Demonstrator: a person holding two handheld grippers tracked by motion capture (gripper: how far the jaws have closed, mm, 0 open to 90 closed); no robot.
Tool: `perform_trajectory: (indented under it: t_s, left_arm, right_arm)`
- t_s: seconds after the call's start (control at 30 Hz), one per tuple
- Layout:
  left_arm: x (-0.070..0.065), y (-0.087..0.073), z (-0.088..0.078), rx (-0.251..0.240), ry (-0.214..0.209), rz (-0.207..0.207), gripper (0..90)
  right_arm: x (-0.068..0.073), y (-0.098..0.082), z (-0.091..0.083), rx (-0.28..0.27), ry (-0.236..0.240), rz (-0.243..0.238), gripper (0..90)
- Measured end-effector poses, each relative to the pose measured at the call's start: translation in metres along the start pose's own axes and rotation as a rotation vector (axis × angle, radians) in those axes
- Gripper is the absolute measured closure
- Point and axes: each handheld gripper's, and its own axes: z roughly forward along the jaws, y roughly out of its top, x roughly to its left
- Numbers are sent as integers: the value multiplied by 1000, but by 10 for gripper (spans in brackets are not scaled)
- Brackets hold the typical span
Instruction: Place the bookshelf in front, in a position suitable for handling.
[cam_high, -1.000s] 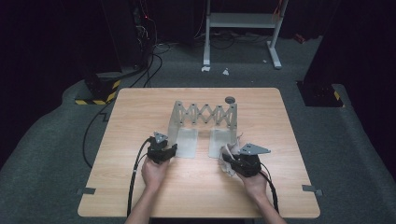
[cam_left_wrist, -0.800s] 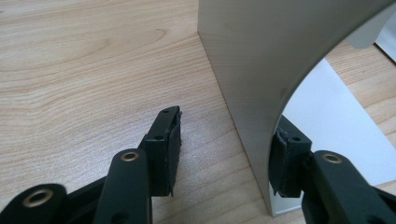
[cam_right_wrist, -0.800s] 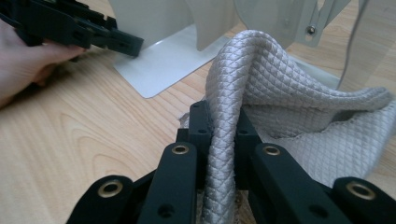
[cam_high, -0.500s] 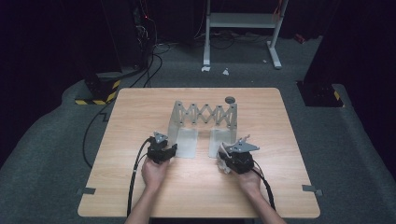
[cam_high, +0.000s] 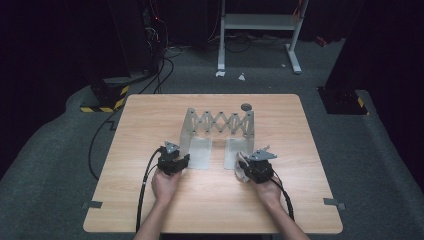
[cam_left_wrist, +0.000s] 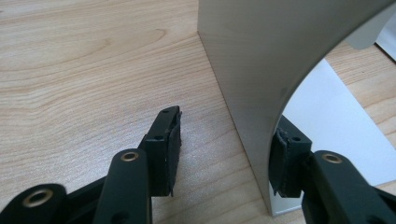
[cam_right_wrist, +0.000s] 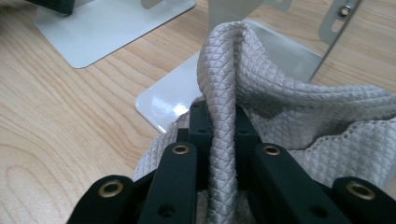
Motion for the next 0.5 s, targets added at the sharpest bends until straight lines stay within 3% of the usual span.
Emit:
perform_trajectory:
  t_s: [0.3, 0.5]
  left_arm:
    - [0, 0, 0, 1, -1, 2, 513]
    - [0, 0, 0, 1, -4, 4, 522]
  right_arm:
    - [-9, 2, 3, 23, -32, 9, 837]
    - [-6, 4, 3, 33, -41, 12, 837]
